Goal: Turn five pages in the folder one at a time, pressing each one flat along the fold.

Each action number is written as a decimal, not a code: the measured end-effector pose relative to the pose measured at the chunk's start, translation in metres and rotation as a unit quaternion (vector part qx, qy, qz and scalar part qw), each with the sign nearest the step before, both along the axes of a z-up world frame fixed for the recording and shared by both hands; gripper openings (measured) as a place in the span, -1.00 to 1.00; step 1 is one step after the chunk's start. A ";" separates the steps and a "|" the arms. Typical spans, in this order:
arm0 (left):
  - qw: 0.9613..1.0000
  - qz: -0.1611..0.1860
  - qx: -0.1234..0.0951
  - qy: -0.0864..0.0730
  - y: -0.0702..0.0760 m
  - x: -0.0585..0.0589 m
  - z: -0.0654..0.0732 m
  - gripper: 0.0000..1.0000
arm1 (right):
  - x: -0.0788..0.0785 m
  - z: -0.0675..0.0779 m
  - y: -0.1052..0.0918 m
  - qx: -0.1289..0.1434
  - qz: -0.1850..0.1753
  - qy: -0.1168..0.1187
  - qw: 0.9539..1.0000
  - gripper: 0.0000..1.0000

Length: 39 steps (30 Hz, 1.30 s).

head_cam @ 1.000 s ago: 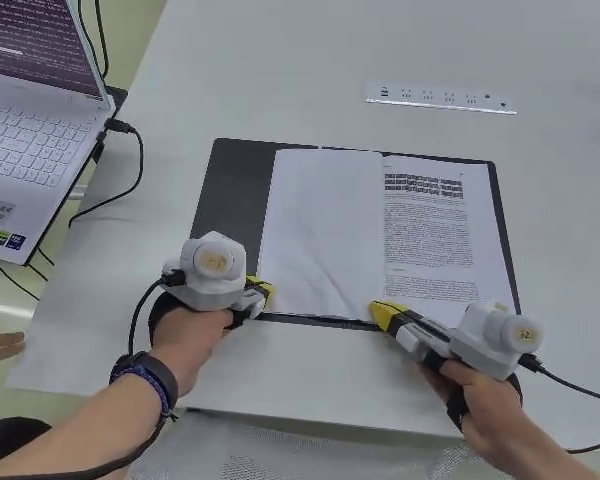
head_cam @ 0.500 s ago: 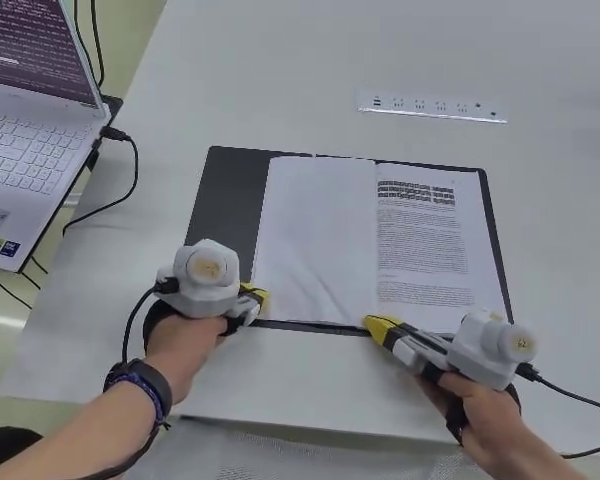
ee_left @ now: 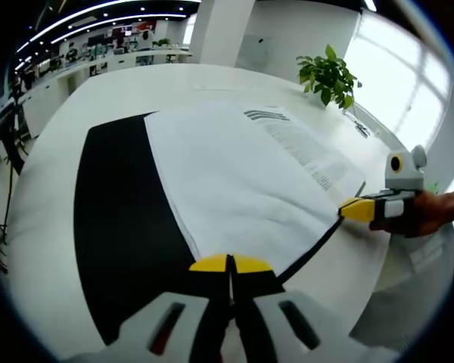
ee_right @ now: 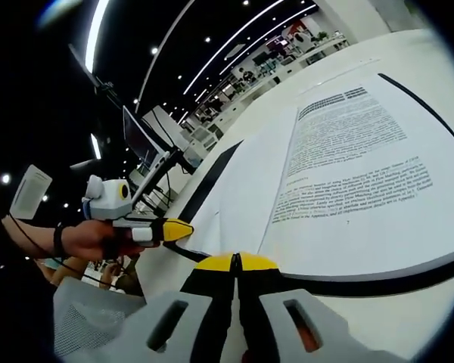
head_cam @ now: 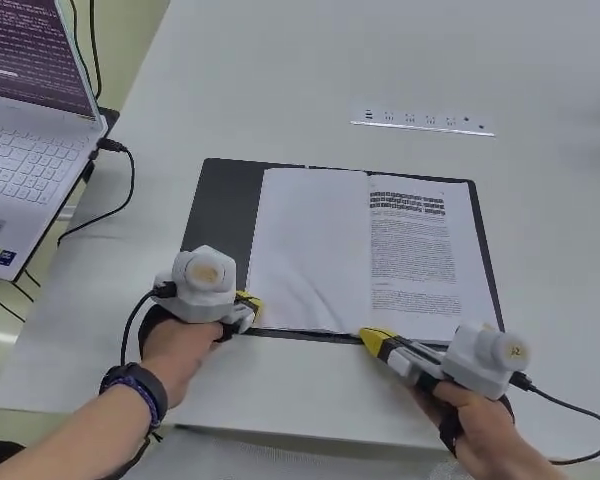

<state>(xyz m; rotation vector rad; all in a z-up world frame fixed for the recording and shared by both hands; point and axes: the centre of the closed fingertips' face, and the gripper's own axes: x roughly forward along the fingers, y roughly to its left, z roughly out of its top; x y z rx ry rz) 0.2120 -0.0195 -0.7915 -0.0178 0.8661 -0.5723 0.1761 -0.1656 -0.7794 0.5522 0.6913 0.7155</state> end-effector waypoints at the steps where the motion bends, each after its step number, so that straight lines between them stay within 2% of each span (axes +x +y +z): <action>1: 1.000 -0.003 0.002 0.000 0.000 -0.001 0.000 -1.00 | 0.000 0.001 0.000 0.000 -0.001 0.000 1.000 -1.00; 5: 1.000 -0.020 0.005 -0.006 -0.003 -0.007 0.008 -0.85 | 0.001 0.008 -0.004 0.002 -0.007 -0.001 1.000 -1.00; 7: 1.000 -0.023 0.003 -0.011 -0.002 -0.008 0.013 -0.80 | 0.004 0.016 -0.008 0.012 -0.019 -0.004 1.000 -0.91; 9: 1.000 -0.023 0.003 -0.017 0.000 -0.009 0.019 -0.76 | 0.008 0.022 -0.012 0.006 -0.025 -0.016 1.000 -0.83; 11: 1.000 -0.024 0.003 -0.019 0.001 -0.009 0.022 -0.70 | 0.009 0.025 -0.016 -0.003 -0.025 -0.022 0.999 -0.75; 14: 0.999 -0.025 -0.003 -0.031 0.002 -0.009 0.035 -0.63 | 0.008 0.028 -0.021 -0.041 -0.008 -0.037 0.998 -0.63; 17: 0.999 -0.028 -0.005 -0.044 0.002 -0.009 0.047 -0.55 | 0.008 0.032 -0.025 -0.056 -0.002 -0.047 0.997 -0.45; 22: 0.997 -0.027 -0.010 -0.066 0.006 -0.009 0.067 -0.45 | 0.011 0.042 -0.037 -0.083 0.000 -0.067 0.994 -0.31; 27: 0.996 -0.032 -0.011 -0.084 0.010 -0.010 0.086 -0.36 | 0.014 0.057 -0.055 -0.115 -0.002 -0.094 0.989 -0.20; 33: 0.994 -0.036 -0.007 -0.105 0.017 -0.012 0.109 -0.24 | 0.013 0.073 -0.075 -0.132 -0.015 -0.111 0.985 -0.07; 39: 0.991 -0.033 -0.007 -0.128 0.023 -0.012 0.131 -0.13 | 0.008 0.083 -0.085 -0.139 -0.024 -0.121 0.982 0.02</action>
